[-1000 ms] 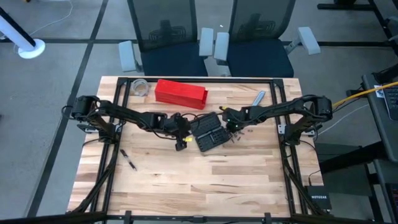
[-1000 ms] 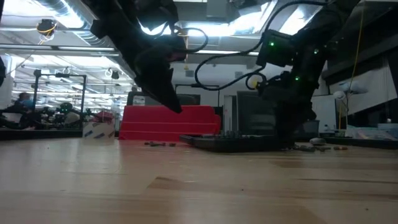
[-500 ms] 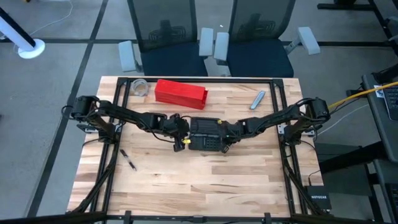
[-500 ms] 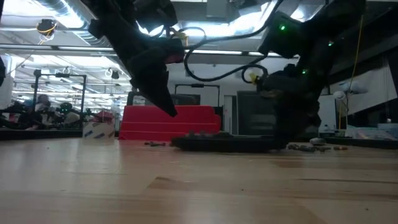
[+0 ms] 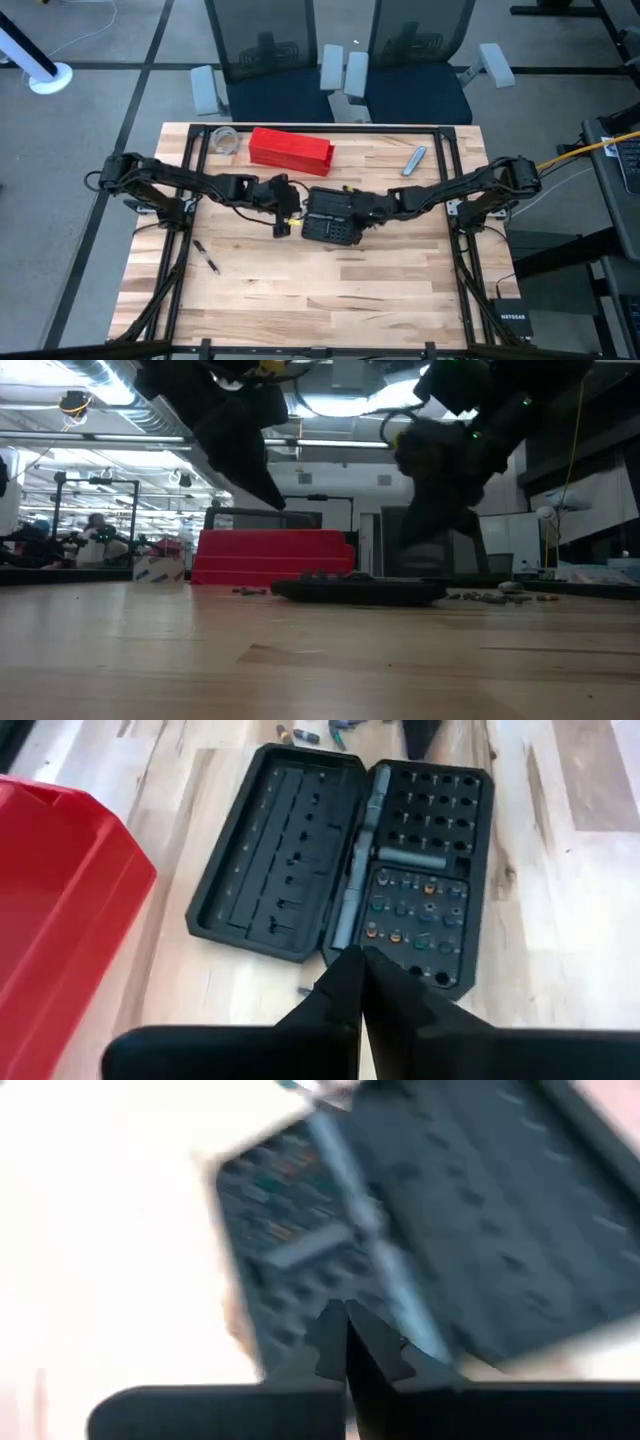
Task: Prefit tool cases
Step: Remove the screwdriver bit from the tool case
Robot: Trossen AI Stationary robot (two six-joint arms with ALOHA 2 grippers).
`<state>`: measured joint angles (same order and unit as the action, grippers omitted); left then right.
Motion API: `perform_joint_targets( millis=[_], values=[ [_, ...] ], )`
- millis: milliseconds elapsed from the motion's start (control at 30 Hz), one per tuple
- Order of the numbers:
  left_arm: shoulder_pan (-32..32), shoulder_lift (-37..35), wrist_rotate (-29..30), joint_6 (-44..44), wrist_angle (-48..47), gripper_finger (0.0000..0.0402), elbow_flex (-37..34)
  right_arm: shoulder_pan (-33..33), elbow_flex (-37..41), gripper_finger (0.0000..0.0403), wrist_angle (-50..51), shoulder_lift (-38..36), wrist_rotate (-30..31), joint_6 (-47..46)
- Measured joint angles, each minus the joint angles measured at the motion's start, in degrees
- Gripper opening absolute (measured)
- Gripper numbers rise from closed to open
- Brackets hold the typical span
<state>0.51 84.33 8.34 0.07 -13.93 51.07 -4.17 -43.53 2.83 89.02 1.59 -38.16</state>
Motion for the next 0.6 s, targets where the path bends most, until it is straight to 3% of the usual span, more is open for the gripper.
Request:
perform_joint_targets(
  millis=[300, 600],
  values=[
    [-0.02, 0.04, -3.83, 3.42, 2.55, 0.0000, 0.02, -3.00, 0.09, 0.0000, -3.54, 6.63, 8.66, -0.85],
    [-0.02, 0.85, -5.84, 4.84, 6.84, 0.0000, 0.02, -3.73, -0.23, 0.0000, -5.75, 11.97, 9.00, -0.56]
  ],
)
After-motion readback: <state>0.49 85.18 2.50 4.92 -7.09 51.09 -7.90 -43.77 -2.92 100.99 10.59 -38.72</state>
